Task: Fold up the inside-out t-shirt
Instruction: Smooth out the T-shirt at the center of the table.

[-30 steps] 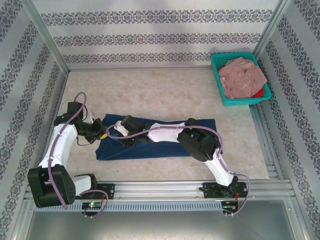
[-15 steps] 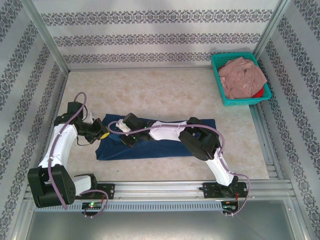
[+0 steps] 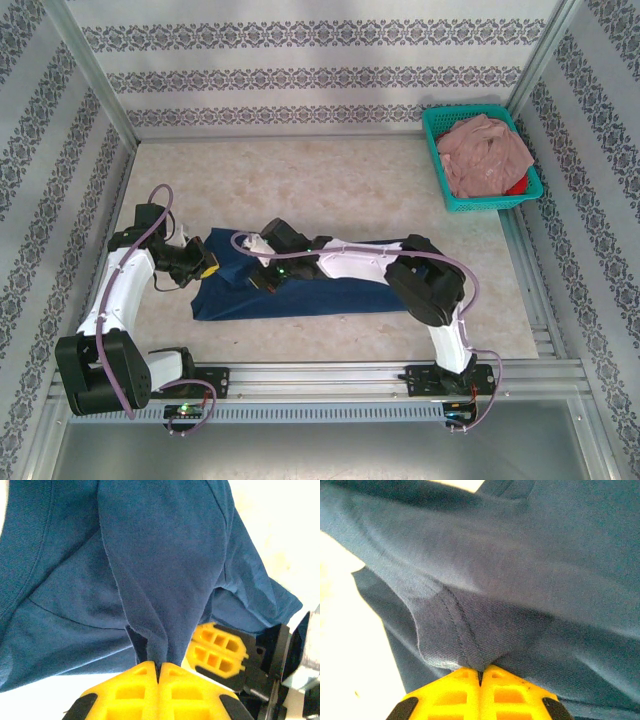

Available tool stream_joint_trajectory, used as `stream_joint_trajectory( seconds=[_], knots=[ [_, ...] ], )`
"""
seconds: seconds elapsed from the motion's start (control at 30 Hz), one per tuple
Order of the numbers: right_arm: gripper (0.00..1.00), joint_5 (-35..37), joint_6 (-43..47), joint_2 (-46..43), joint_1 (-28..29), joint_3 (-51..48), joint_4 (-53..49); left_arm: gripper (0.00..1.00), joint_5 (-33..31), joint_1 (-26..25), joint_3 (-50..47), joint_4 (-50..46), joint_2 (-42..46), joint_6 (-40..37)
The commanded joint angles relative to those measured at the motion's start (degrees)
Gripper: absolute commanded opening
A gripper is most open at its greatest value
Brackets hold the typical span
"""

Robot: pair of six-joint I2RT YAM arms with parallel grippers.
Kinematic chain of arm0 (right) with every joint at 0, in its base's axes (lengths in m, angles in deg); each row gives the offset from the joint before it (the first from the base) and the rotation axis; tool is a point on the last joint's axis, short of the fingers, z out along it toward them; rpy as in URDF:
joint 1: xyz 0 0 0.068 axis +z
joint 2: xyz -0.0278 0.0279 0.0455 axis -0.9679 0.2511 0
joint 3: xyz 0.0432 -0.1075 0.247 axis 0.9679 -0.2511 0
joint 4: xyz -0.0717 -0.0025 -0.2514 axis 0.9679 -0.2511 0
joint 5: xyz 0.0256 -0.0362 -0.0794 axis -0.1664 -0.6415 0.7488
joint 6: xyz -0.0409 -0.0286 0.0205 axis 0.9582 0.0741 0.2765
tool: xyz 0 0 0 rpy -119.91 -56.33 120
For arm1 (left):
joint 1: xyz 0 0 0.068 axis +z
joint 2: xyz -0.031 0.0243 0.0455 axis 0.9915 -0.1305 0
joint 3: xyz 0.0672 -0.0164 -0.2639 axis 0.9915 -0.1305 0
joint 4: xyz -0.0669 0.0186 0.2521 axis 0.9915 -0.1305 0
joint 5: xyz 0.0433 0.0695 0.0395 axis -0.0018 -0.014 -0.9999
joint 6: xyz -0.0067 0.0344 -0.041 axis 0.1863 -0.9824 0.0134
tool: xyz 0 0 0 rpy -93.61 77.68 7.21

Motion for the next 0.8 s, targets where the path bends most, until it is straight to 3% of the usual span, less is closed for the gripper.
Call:
stream_joint_trajectory(
  seconds=[0.0,0.37,0.43,0.53,0.7,0.77],
  knots=[
    [0.0,-3.34,0.13,-5.29,0.26,-3.39,-0.42,0.0,-0.39,0.48,-0.13,-0.46,0.41,-1.59],
    [0.0,-1.9,2.49,-6.53,1.05,-7.25,-5.62,0.02,-2.21,0.09,-6.85,0.28,0.59,0.12],
    [0.04,-1.44,2.98,-6.24,1.14,-7.08,-6.6,0.13,-3.62,-0.74,-6.37,-0.89,0.22,0.34],
    [0.3,-1.84,3.14,-6.73,1.07,-6.71,-7.6,0.34,-6.45,-1.01,-5.34,-2.84,0.0,-0.16],
    [0.38,-3.84,2.43,-10.61,-0.69,-7.48,-7.43,0.59,-17.58,-0.97,-1.9,-3.26,3.16,0.05],
    [0.43,-5.13,0.58,-12.07,-2.97,-9.03,-5.29,0.72,-19.47,-1.01,-2.24,1.65,4.55,1.69]
  ],
)
